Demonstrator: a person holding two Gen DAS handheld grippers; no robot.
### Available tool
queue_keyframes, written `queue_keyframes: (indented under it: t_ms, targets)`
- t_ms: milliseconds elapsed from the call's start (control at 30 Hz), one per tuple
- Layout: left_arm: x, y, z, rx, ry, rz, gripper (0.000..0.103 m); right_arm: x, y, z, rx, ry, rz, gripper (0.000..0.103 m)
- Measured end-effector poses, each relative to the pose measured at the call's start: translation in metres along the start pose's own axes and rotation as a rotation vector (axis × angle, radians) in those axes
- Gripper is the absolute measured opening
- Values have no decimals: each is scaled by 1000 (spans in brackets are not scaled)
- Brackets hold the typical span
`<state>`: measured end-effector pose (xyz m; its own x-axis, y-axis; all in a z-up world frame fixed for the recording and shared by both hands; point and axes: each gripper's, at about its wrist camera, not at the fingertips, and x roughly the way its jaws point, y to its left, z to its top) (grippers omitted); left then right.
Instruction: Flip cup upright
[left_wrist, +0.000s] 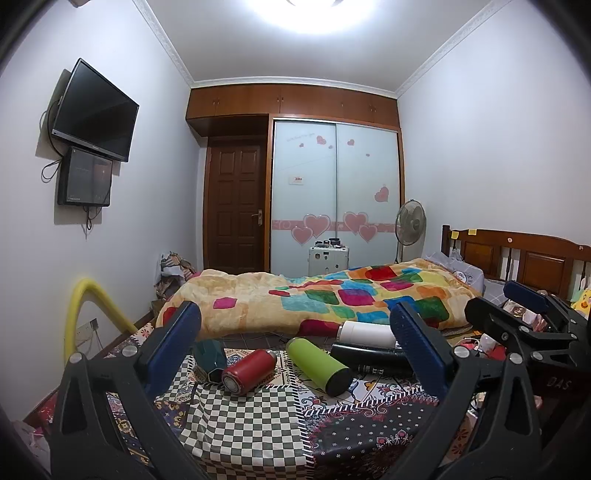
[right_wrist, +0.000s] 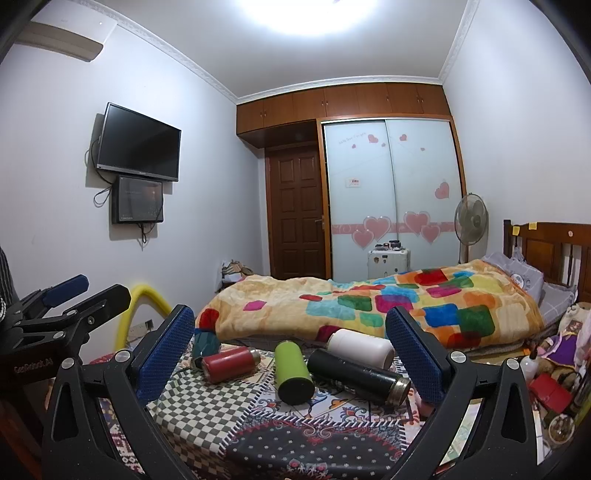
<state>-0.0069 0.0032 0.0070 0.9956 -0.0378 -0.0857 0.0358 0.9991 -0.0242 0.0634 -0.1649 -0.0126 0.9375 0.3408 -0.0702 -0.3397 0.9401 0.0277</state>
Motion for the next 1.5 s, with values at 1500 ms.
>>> queue_keyframes:
  t_ms: [1500]
  targets:
    - [3,2,-5,-12,5,-12,103,-3,6,1,5,1,4,103]
